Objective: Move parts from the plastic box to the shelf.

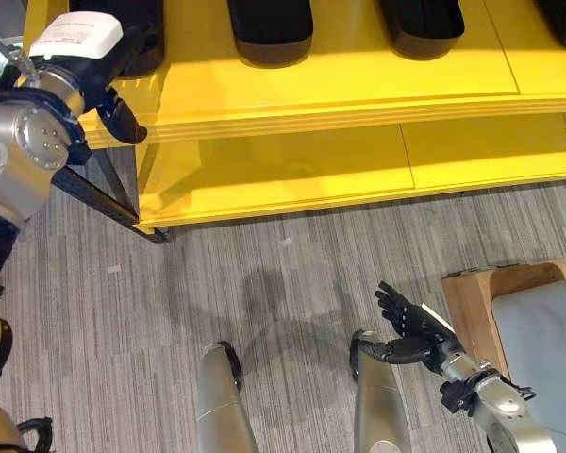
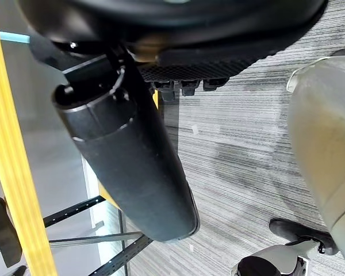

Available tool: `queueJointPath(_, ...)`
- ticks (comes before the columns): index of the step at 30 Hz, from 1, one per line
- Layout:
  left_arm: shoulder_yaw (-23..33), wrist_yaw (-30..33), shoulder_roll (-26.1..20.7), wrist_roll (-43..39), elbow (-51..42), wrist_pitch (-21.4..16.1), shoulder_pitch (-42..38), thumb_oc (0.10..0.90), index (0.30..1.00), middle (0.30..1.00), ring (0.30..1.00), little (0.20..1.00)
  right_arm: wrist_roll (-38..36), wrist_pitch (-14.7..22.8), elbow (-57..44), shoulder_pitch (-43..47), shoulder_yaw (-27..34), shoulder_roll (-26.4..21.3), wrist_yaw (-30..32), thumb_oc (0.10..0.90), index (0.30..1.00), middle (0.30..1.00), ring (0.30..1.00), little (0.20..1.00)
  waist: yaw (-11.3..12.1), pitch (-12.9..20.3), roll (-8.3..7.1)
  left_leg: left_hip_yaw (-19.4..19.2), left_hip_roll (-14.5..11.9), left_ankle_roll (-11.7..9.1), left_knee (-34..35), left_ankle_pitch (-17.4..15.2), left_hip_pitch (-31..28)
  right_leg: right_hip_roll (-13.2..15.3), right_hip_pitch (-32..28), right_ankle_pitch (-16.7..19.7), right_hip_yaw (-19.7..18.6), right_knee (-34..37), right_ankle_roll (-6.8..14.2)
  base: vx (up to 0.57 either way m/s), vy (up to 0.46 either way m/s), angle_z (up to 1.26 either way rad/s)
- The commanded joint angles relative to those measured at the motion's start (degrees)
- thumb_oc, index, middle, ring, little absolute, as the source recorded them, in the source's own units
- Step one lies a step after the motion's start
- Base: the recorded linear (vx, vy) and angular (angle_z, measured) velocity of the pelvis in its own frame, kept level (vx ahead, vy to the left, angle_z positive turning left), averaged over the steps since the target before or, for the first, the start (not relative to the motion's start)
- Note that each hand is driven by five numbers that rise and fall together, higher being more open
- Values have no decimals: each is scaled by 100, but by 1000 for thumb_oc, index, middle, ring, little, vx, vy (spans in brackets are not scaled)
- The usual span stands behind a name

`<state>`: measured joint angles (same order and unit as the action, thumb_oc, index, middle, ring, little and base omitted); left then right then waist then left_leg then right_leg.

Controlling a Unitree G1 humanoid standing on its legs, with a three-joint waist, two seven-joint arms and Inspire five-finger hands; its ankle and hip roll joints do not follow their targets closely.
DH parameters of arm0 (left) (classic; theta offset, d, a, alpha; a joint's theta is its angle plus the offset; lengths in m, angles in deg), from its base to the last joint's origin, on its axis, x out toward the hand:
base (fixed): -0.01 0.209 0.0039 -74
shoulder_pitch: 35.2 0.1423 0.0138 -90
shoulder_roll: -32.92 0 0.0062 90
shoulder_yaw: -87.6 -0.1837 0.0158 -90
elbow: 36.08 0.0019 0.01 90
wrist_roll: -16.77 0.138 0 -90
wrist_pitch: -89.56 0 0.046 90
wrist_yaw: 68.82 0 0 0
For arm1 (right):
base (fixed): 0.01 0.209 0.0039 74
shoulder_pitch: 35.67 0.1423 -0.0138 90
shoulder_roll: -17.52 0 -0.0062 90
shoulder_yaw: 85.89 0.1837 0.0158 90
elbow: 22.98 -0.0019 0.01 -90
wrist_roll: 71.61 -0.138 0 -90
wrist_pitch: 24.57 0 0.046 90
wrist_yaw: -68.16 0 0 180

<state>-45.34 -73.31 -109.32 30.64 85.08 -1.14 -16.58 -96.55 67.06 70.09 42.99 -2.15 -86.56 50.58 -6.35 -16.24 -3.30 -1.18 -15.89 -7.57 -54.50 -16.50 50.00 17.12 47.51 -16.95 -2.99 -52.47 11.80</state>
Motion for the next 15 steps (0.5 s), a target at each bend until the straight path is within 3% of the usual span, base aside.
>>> queueJointPath(1,401,374,-194,-46,85,-50,-941,900,1000,1000,1000,1000,-313,491,-263,-177,135,-366,-24,900,1000,1000,1000,1000,-34,398,272,157,222,442,99,-63,50,26,-256,134,93,222,-469,0,0,0)
queueJointPath(6,444,248,-321,-89,1,-75,-823,900,1000,1000,1000,1000,-254,496,-289,-154,140,-375,-35,900,1000,1000,1000,1000,-9,395,272,185,230,435,98,-67,-27,21,-347,79,115,182,-483,0,0,0)
queueJointPath(15,-101,-121,-479,-358,-110,-411,-1099,900,1000,1000,1000,1000,-171,575,-382,-201,262,-491,-73,900,1000,1000,1000,1000,5,438,315,224,248,385,230,2,-286,30,-646,66,189,241,-491,0,0,0)
